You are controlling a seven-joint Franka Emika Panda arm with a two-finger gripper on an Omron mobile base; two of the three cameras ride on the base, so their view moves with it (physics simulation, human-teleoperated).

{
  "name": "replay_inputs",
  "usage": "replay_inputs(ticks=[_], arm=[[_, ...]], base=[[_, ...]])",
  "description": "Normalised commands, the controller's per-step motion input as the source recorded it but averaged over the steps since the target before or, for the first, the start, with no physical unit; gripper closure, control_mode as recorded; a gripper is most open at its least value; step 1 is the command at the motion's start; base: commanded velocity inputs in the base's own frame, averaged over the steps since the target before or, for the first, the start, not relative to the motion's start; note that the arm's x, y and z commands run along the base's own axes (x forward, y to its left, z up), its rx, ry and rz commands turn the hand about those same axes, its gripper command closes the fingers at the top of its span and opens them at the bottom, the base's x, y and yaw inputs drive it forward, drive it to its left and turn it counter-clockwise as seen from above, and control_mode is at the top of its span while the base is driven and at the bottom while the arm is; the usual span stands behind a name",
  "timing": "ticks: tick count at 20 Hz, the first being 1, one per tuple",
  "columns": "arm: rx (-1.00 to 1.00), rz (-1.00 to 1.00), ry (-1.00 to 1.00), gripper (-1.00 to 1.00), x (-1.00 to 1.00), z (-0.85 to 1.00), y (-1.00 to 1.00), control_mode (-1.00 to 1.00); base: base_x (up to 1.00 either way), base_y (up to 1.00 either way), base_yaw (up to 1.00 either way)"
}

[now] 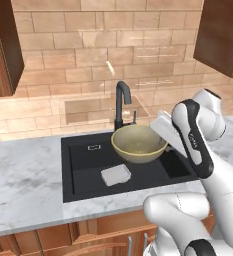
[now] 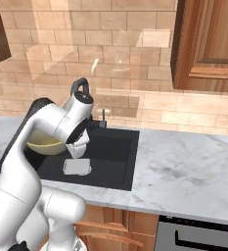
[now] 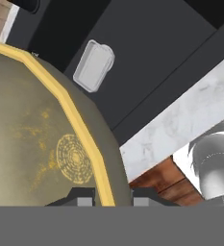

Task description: Pick the bowl and colander and place them in the sink. Then turn on the water.

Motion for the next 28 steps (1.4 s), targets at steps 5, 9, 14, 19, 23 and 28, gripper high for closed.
replay_inputs(ticks=[5,9,14,19,23,28], arm=[[0.0,0.0,0.02,1.0,0.43,-0.21,0.0,-1.0],[0.0,0.0,0.03,1.0,0.37,-0.36,0.0,-1.0],[0.0,0.0,0.01,1.0,0.23,-0.54,0.0,-1.0],[0.0,0.0,0.03,1.0,0.24,-0.53,0.0,-1.0],[0.0,0.0,0.02,1.0,0.1,-0.44,0.0,-1.0],[0.0,0.0,0.02,1.0,0.12,-0.25,0.0,-1.0]], base=[[0.0,0.0,0.0],[0.0,0.0,0.0],[0.0,0.0,0.0],[0.0,0.0,0.0],[0.0,0.0,0.0],[0.0,0.0,0.0]])
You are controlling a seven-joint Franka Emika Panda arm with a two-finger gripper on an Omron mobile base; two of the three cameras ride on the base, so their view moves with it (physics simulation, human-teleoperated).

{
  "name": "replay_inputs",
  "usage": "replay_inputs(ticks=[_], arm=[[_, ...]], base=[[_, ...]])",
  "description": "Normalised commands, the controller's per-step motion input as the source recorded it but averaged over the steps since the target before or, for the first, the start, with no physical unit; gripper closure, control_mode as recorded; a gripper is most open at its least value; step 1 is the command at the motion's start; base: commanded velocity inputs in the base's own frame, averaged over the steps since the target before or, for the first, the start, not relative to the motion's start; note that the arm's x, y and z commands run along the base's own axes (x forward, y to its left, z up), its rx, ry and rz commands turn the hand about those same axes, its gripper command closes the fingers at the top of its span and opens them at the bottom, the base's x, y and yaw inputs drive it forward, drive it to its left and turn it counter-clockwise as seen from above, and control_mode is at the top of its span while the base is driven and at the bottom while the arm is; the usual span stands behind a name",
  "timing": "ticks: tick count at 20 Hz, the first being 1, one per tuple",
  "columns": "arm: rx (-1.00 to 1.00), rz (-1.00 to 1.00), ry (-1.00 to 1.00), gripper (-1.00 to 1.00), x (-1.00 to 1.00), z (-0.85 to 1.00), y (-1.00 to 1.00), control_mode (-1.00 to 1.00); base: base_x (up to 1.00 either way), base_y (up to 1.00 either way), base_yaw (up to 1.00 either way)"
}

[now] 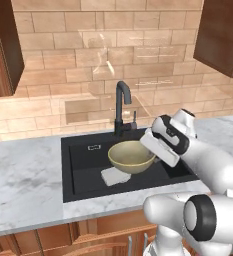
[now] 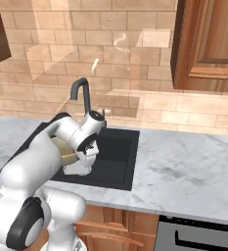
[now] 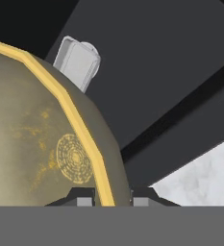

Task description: Pick the bowl and colander and place them in the sink. Then turn on the water.

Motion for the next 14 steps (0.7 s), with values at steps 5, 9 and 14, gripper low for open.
replay_inputs(ticks=[5,9,14], arm=[[0.0,0.0,0.02,1.0,0.19,-0.08,0.0,-1.0],[0.0,0.0,0.03,1.0,0.24,-0.01,0.0,-1.0],[0.0,0.0,0.03,1.0,0.19,-0.13,0.0,-1.0]], base=[[0.0,0.0,0.0],[0.0,0.0,0.0],[0.0,0.0,0.0]])
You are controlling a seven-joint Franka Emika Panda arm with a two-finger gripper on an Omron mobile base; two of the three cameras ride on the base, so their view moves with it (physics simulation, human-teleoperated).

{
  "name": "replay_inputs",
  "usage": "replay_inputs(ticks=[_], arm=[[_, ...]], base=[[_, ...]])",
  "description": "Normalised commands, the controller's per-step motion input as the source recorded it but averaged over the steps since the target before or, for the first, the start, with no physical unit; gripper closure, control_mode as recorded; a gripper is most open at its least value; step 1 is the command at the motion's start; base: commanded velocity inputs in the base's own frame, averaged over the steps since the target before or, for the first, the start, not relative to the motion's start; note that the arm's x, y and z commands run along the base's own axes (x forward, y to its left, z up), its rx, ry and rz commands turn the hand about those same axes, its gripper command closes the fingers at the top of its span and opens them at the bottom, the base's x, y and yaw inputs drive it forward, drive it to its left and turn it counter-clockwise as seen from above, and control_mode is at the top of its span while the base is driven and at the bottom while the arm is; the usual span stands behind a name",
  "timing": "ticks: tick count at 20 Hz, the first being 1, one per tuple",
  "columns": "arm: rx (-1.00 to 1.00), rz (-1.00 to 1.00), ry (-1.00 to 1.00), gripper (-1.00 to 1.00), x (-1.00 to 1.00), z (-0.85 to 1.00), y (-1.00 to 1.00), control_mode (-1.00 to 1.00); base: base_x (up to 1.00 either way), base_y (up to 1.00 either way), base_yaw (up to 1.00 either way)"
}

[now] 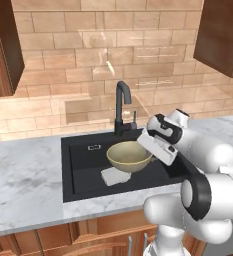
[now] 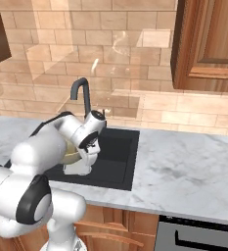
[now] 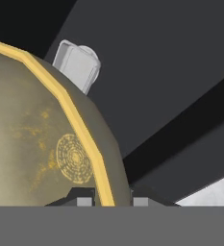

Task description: Pick the bowl and colander and place them in the sink. Then turn on the water.

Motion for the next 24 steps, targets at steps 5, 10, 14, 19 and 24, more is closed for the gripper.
replay_inputs(ticks=[5,10,14,19,24], arm=[[0.0,0.0,0.02,1.0,0.17,-0.16,0.0,-1.0],[0.0,0.0,0.03,1.0,0.09,-0.24,0.0,-1.0],[0.0,0.0,0.02,1.0,0.08,-0.24,0.0,-1.0],[0.0,0.0,0.01,1.0,0.07,-0.27,0.0,-1.0],[0.0,0.0,0.02,1.0,0.08,-0.15,0.0,-1.0]], base=[[0.0,0.0,0.0],[0.0,0.0,0.0],[0.0,0.0,0.0],[0.0,0.0,0.0],[0.0,0.0,0.0]])
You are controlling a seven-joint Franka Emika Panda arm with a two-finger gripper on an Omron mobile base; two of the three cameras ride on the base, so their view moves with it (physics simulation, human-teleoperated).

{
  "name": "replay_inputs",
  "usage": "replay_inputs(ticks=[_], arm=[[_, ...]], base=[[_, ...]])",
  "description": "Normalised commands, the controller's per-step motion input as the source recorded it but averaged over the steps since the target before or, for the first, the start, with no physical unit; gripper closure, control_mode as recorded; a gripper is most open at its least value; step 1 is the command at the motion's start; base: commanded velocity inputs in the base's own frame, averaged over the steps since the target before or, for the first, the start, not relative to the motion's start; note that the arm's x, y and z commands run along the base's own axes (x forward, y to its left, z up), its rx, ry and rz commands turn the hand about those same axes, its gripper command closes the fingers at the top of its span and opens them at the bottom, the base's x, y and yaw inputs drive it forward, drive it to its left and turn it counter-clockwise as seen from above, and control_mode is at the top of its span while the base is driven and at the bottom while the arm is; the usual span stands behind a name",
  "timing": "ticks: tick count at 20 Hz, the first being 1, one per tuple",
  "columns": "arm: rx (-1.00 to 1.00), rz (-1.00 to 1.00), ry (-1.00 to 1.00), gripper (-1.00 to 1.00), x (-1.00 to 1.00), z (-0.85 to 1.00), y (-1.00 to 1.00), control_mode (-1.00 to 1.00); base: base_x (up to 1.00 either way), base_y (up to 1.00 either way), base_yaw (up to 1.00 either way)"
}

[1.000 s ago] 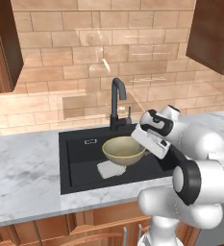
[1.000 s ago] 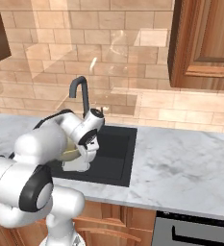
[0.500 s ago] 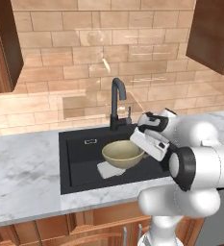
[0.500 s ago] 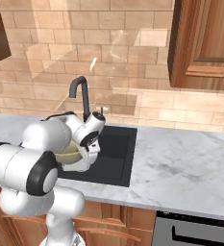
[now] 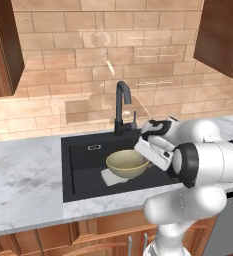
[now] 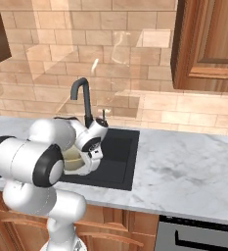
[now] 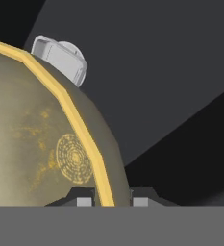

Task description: Pick the bowl and colander and place them in the sink. Then turn on the water.

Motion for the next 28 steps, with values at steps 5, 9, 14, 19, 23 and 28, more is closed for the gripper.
replay_inputs(ticks=[5,9,14,19,23,28], arm=[[0.0,0.0,0.01,1.0,0.11,-0.18,0.0,-1.0],[0.0,0.0,0.01,1.0,0.19,-0.14,0.0,-1.0],[0.0,0.0,0.02,1.0,0.25,-0.14,0.0,-1.0],[-0.02,0.0,0.01,1.0,0.27,-0.14,0.0,-1.0],[-0.02,0.0,0.0,1.0,0.31,-0.14,0.0,-1.0],[-0.02,0.0,0.0,1.0,0.22,-0.24,0.0,-1.0]], base=[[0.0,0.0,0.0],[0.0,0.0,0.0],[0.0,0.0,0.0],[0.0,0.0,0.0],[0.0,0.0,0.0],[0.0,0.0,0.0]])
